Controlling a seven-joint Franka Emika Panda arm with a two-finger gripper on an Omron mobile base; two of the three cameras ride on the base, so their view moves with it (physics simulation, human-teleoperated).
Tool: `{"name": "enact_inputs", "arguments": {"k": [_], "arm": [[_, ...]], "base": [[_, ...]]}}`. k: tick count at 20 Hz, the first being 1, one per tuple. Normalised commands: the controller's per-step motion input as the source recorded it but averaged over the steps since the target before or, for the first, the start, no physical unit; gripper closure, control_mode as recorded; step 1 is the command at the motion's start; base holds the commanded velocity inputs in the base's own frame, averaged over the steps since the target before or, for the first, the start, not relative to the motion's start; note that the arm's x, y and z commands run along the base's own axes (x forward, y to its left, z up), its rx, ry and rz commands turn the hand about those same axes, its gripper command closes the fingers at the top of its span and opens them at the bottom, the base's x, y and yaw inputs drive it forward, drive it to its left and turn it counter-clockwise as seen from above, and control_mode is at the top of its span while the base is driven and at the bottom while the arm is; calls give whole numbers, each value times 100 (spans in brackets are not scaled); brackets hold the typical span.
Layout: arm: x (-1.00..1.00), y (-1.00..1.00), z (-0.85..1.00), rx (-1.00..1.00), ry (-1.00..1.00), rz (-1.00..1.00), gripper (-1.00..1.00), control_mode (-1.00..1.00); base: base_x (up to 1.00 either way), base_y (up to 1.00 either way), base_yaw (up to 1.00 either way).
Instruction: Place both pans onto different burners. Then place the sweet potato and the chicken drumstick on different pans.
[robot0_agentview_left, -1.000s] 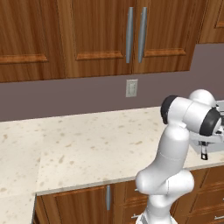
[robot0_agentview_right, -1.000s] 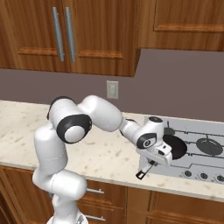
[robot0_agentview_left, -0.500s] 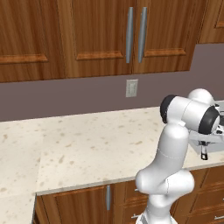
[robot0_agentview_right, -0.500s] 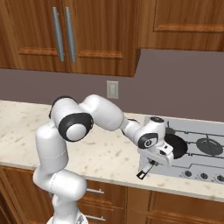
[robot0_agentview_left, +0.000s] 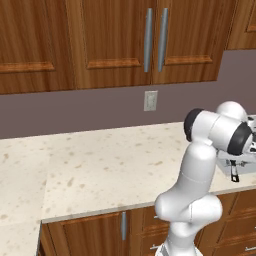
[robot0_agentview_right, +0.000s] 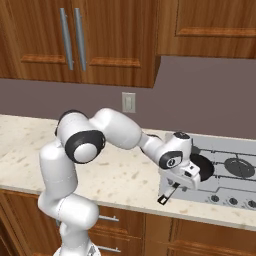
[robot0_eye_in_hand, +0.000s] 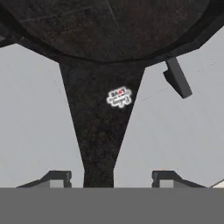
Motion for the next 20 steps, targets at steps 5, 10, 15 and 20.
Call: {"name": "enact_inputs", "arguments": {"k": [5, 10, 15, 20], "arm": [[-16, 0, 28, 0, -5, 2, -100, -100], [-40, 0, 54, 0, -11, 7, -100, -100], [-64, 16, 43, -3, -15, 20, -100, -100], [-57, 55, 48, -14, -15, 24, -100, -100]], "base": [[0, 0, 0], [0, 0, 0], [0, 0, 0], [0, 0, 0]]}}
